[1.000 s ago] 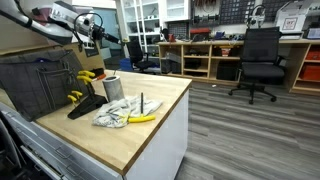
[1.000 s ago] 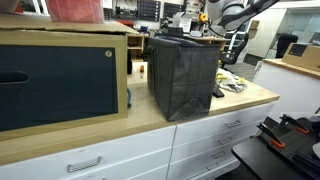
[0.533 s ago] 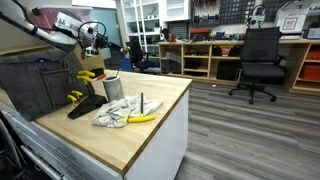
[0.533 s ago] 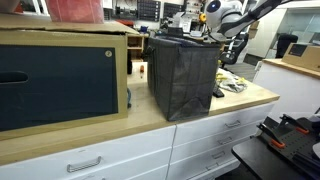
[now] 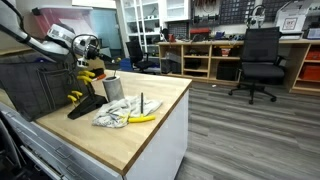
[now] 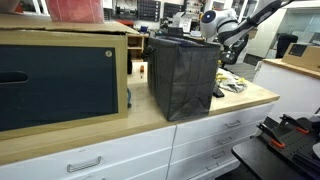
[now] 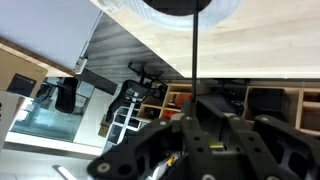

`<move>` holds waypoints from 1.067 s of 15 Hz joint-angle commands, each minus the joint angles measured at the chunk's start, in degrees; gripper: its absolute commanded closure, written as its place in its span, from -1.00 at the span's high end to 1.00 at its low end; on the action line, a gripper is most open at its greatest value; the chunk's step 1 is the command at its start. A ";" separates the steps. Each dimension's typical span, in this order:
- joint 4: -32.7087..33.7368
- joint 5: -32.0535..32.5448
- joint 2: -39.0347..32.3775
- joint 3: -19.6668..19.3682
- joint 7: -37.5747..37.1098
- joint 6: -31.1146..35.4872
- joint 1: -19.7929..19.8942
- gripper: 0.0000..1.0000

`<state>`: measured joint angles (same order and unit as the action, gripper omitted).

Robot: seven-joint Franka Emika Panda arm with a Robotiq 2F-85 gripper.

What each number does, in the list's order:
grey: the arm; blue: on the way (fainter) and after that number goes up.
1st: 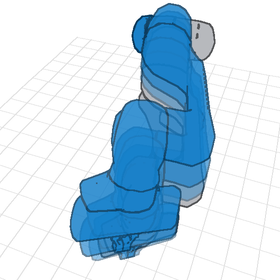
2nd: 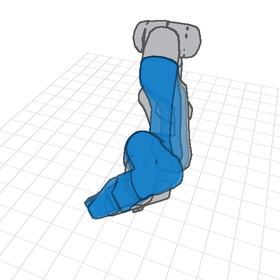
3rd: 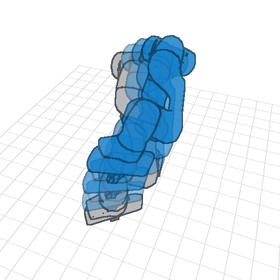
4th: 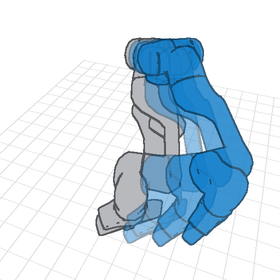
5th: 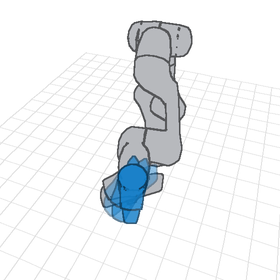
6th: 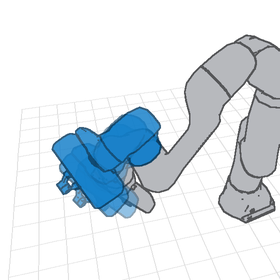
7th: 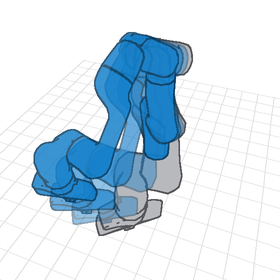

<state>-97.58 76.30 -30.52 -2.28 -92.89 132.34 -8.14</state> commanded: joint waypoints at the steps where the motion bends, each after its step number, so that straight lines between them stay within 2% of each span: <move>1: -6.33 3.59 3.06 0.85 -3.79 -1.41 -0.62 -0.94; 7: -12.14 4.89 6.43 2.25 -8.09 -2.49 -0.34 -0.94; 16: -21.40 -0.37 12.76 3.44 -13.08 -2.88 1.75 -0.94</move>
<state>-113.88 78.28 -21.39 0.03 -105.65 131.27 -7.75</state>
